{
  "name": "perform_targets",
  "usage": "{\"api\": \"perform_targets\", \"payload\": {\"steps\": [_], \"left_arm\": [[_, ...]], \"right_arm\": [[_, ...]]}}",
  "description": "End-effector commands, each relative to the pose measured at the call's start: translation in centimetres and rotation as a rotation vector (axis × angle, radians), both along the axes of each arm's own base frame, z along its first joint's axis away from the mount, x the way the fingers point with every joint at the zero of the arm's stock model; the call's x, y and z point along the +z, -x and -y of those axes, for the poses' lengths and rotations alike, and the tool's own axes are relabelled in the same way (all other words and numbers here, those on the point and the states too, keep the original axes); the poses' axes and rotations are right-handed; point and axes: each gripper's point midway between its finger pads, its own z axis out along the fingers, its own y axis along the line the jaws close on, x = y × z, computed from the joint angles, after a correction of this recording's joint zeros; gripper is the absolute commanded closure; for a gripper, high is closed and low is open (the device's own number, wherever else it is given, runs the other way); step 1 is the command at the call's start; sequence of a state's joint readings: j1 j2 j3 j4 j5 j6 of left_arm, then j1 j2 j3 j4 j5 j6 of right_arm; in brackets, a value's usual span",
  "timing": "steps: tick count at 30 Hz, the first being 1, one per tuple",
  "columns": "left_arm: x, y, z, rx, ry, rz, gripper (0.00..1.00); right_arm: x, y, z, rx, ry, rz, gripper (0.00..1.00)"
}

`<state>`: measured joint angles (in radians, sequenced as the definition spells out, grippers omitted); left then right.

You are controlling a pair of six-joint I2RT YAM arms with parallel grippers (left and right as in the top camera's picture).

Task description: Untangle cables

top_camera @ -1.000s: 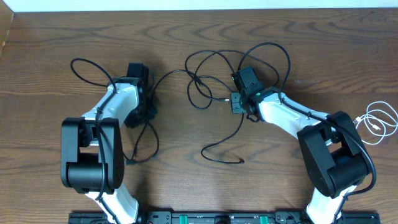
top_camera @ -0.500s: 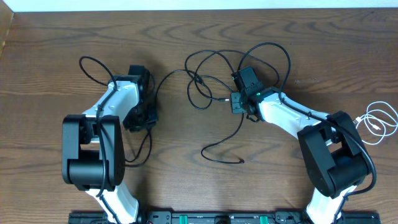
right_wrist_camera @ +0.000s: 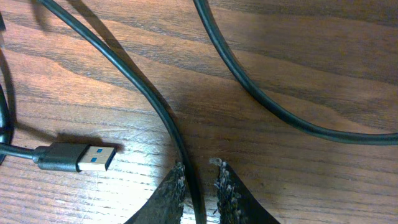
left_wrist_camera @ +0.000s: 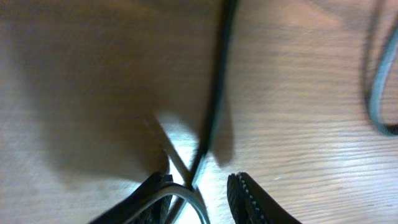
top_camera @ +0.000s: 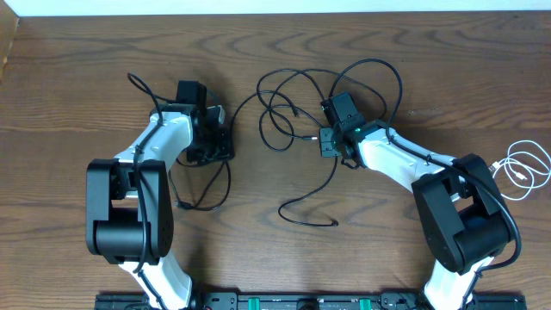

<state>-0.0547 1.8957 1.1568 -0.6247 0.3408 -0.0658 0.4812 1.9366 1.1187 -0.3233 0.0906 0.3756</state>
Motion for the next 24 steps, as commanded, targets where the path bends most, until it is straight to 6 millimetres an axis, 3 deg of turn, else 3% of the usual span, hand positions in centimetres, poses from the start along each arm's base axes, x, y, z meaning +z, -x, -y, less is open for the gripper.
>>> {"api": "perform_targets", "payload": {"steps": [1,12,21,24], "left_arm": [[1.3,-1.0,1.5,-0.045,0.077,0.060,0.64],[1.1,-2.7,1.4,-0.046,0.067,0.143,0.64],[-0.9,-2.4,-0.1,-0.031,-0.053,0.131,0.64],[-2.0,-1.8,0.3,-0.059,-0.103,0.105,0.64]], "right_arm": [[-3.0,2.4,0.1,0.012,0.019,-0.098,0.82],[-3.0,2.4,0.1,0.012,0.019,-0.097,0.82],[-3.0,2.4,0.1,0.012,0.018,-0.096,0.81],[-3.0,2.4,0.1,0.012,0.018,-0.095,0.81]]}}
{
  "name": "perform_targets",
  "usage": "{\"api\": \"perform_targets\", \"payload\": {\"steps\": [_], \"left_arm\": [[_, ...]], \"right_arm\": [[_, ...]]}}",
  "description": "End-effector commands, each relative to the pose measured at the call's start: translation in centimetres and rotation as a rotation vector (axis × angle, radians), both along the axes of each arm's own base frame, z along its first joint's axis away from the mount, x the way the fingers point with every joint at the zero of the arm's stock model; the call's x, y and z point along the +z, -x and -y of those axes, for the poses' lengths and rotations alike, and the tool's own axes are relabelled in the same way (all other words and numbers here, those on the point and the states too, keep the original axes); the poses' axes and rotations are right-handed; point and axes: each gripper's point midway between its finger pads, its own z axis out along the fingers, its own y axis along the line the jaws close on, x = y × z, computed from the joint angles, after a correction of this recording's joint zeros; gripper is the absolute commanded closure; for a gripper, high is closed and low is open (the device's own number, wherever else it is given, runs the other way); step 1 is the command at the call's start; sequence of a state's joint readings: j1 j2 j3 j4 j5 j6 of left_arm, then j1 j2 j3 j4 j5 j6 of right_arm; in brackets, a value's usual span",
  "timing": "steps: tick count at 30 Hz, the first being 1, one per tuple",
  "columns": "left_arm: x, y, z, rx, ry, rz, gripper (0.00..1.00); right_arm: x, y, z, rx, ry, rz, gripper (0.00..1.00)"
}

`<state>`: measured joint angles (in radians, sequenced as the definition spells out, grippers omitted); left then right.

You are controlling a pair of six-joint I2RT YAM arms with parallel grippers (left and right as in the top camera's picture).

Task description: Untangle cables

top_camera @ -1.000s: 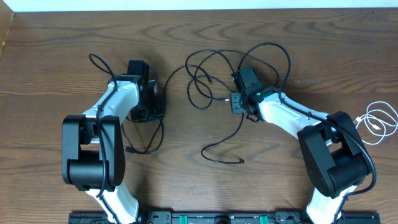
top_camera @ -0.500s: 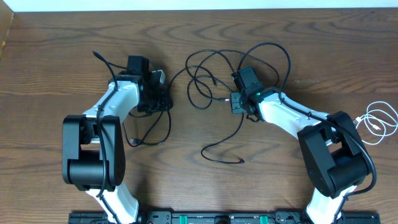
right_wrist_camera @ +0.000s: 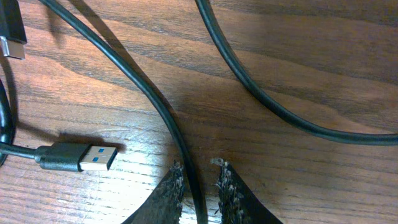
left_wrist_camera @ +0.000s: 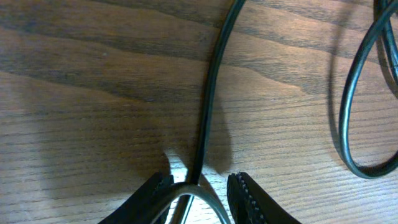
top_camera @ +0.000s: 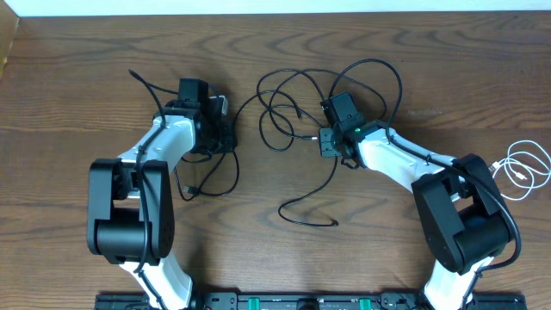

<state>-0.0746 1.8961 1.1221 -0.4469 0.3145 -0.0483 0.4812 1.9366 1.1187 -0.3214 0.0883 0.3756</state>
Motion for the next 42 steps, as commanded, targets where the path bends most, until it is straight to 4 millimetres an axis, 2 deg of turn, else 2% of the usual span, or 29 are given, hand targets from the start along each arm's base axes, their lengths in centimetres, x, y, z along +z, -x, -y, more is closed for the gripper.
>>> {"api": "perform_targets", "payload": {"steps": [1,4,8,16,18,20,27,30,35,39,42], "left_arm": [[-2.1,1.2,0.0,-0.030,-0.105,-0.053,0.64],[-3.1,2.1,0.0,-0.052,-0.179,-0.085,0.69],[-4.4,3.0,-1.0,-0.056,-0.314,-0.124,0.70],[-6.8,5.3,-1.6,-0.066,-0.335,-0.242,0.75],[-7.0,6.0,-1.7,-0.070,-0.340,-0.269,0.81],[-7.0,6.5,-1.7,-0.073,-0.341,-0.291,0.91],[-6.2,7.4,-2.0,-0.076,-0.346,-0.324,0.92],[-4.1,6.7,-2.1,-0.001,-0.334,-0.302,0.93],[3.3,3.9,-3.5,0.280,-0.246,-0.111,0.93],[9.5,2.8,-6.7,0.520,-0.203,0.059,0.93],[14.4,2.9,-8.9,0.654,-0.164,0.196,0.92]], "right_arm": [[-3.0,2.4,0.1,0.011,0.020,-0.095,0.81],[-3.0,2.4,0.1,0.011,0.020,-0.095,0.81],[-3.0,2.4,0.1,0.011,0.020,-0.095,0.81],[-3.0,2.4,0.1,0.011,0.020,-0.095,0.81],[-3.0,2.4,0.1,0.011,0.019,-0.095,0.81],[-3.0,2.4,0.1,0.012,0.020,-0.095,0.81],[-3.0,2.4,0.1,0.011,0.020,-0.095,0.80],[-3.0,2.4,0.1,0.011,0.020,-0.095,0.80],[-3.0,2.4,0.1,0.011,0.020,-0.095,0.80],[-3.0,2.4,0.1,0.011,0.020,-0.095,0.81],[-3.0,2.4,0.1,0.011,0.020,-0.095,0.81]]}}
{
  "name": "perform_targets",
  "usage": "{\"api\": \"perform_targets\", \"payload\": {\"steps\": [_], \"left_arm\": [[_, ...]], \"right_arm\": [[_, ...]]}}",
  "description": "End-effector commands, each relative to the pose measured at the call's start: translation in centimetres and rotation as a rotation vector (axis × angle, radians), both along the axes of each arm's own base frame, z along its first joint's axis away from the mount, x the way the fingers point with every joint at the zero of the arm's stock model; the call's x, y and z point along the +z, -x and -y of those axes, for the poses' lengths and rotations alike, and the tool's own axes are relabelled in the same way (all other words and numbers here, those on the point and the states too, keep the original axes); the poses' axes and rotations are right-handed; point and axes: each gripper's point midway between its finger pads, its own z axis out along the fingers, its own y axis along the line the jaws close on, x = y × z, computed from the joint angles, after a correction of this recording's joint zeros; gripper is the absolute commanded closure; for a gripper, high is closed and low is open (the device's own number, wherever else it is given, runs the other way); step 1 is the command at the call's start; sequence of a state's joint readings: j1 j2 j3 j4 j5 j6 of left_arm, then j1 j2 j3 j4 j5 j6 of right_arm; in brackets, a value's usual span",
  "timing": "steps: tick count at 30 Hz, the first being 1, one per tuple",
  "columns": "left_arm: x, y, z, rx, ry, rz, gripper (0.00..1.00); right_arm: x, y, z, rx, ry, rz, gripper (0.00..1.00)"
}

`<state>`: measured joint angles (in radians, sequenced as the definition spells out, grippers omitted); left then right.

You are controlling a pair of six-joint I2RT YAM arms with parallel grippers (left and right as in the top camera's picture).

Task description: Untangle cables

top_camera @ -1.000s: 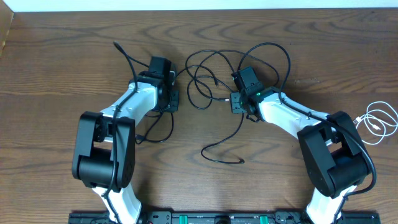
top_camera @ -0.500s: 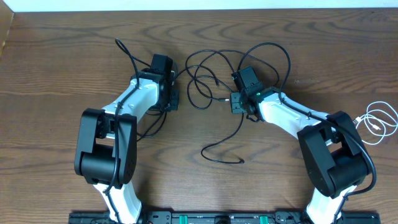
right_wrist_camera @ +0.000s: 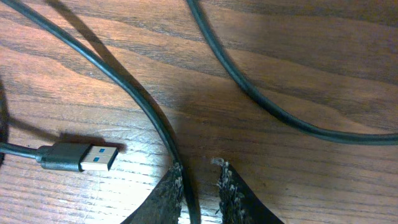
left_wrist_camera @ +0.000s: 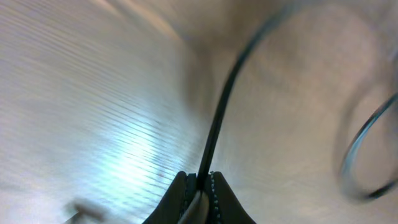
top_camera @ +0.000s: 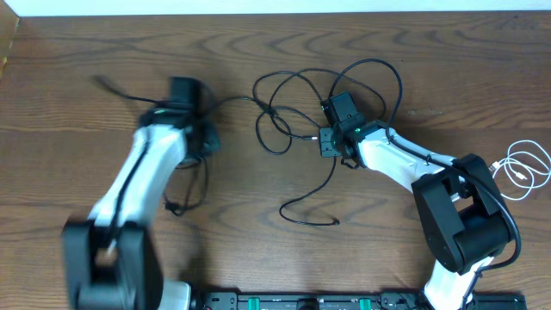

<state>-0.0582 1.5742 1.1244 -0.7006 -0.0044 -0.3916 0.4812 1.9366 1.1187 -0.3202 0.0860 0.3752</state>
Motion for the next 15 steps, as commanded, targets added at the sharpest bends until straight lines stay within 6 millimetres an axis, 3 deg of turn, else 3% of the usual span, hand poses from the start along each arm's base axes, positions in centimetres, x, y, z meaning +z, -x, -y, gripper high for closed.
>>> {"api": "perform_targets", "payload": {"steps": [1,9,12,15], "left_arm": [[7.0,-0.1,-3.1,0.219,0.008,0.218,0.93],[20.0,3.8,-4.5,0.282,0.061,0.656,0.92],[23.5,6.0,-4.4,0.317,0.111,0.785,0.93],[23.9,7.0,-4.3,0.316,0.112,0.798,0.92]], "right_arm": [[-3.0,2.4,0.2,0.010,0.022,-0.095,0.81],[-3.0,2.4,0.2,0.010,0.022,-0.095,0.81],[-3.0,2.4,0.2,0.010,0.022,-0.095,0.81],[-3.0,2.4,0.2,0.010,0.022,-0.095,0.81]]}}
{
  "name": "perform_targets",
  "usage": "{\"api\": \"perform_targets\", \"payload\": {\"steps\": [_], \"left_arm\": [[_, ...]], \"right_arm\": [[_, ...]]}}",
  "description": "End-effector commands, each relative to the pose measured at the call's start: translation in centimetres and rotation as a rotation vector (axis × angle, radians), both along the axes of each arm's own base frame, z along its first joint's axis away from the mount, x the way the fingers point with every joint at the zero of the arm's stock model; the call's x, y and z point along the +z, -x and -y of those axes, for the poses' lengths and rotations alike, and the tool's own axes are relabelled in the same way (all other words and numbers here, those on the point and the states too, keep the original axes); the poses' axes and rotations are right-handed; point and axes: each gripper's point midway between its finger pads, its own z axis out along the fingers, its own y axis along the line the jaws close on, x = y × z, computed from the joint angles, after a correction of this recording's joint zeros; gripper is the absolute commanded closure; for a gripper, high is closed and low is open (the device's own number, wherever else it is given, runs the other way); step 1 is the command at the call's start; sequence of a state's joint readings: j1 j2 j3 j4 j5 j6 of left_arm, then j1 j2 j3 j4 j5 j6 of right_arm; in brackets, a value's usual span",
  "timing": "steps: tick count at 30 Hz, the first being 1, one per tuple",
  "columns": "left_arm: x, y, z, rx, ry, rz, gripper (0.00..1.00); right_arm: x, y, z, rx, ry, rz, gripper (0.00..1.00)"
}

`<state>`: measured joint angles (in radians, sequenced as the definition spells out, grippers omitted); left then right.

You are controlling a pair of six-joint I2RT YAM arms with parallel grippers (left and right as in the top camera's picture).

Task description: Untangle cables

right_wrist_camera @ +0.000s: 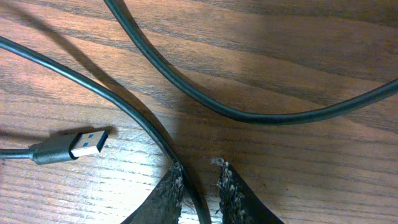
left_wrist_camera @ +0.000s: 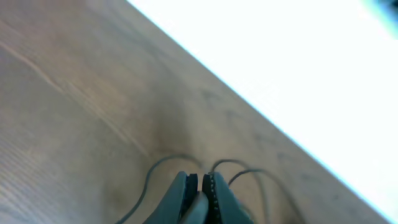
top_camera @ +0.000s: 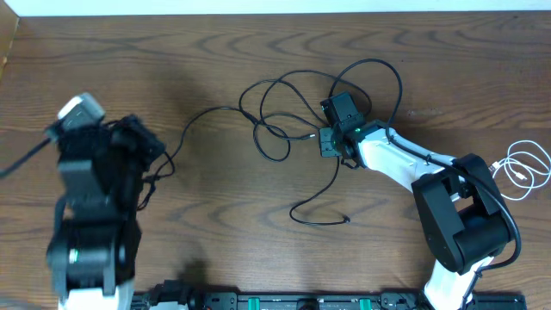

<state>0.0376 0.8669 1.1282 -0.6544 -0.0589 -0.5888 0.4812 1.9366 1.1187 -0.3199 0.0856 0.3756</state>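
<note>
Black cables [top_camera: 274, 110] lie tangled in loops at the table's middle. One strand [top_camera: 191, 123] runs out left toward my left gripper [left_wrist_camera: 200, 179], which is shut on it and lifted high at the far left; that view is blurred. My right gripper [right_wrist_camera: 199, 177] rests low at the tangle's right side, shut on a black strand [right_wrist_camera: 155, 134] that passes between its fingertips. A USB plug [right_wrist_camera: 87, 142] lies on the wood just left of it. Another black strand [right_wrist_camera: 249, 115] curves across ahead. A loose cable end [top_camera: 344, 220] lies nearer the front.
A coiled white cable [top_camera: 522, 170] lies at the table's right edge. The wooden table [top_camera: 258, 258] has its far edge [top_camera: 275, 13] against a white surface. The left arm [top_camera: 90, 215] stands tall at the front left.
My left gripper, still shut on the black strand, has moved far left and up. The strand is drawn out longer to the left, and the loops and USB plug by my right gripper have shifted.
My left gripper stood open around a black strand left of the tangle, and stayed so a moment later. Then it was shut on the strand and further left. Now it is high at the far left with the strand drawn out. My right gripper stayed shut on its strand.
</note>
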Motion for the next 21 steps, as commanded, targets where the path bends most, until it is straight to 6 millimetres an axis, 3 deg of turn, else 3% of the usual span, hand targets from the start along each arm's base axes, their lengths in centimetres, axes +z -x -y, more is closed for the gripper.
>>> {"api": "perform_targets", "payload": {"steps": [1,5,8,16,21], "left_arm": [[0.6,1.0,-0.2,0.025,0.022,0.013,0.93],[-1.7,0.6,1.0,-0.075,-0.012,-0.091,0.92],[-4.5,-0.1,1.2,-0.108,-0.023,-0.211,0.92],[-14.9,-1.7,1.2,-0.183,-0.046,-0.636,0.92],[-20.5,-2.9,1.8,-0.295,-0.059,-0.811,0.92]], "right_arm": [[-3.0,2.4,0.2,0.010,0.022,-0.095,0.81],[-3.0,2.4,0.2,0.010,0.022,-0.095,0.81],[-3.0,2.4,0.2,0.010,0.023,-0.095,0.81],[-3.0,2.4,0.1,0.012,0.023,-0.095,0.80],[-3.0,2.4,0.1,0.012,0.023,-0.095,0.80]]}}
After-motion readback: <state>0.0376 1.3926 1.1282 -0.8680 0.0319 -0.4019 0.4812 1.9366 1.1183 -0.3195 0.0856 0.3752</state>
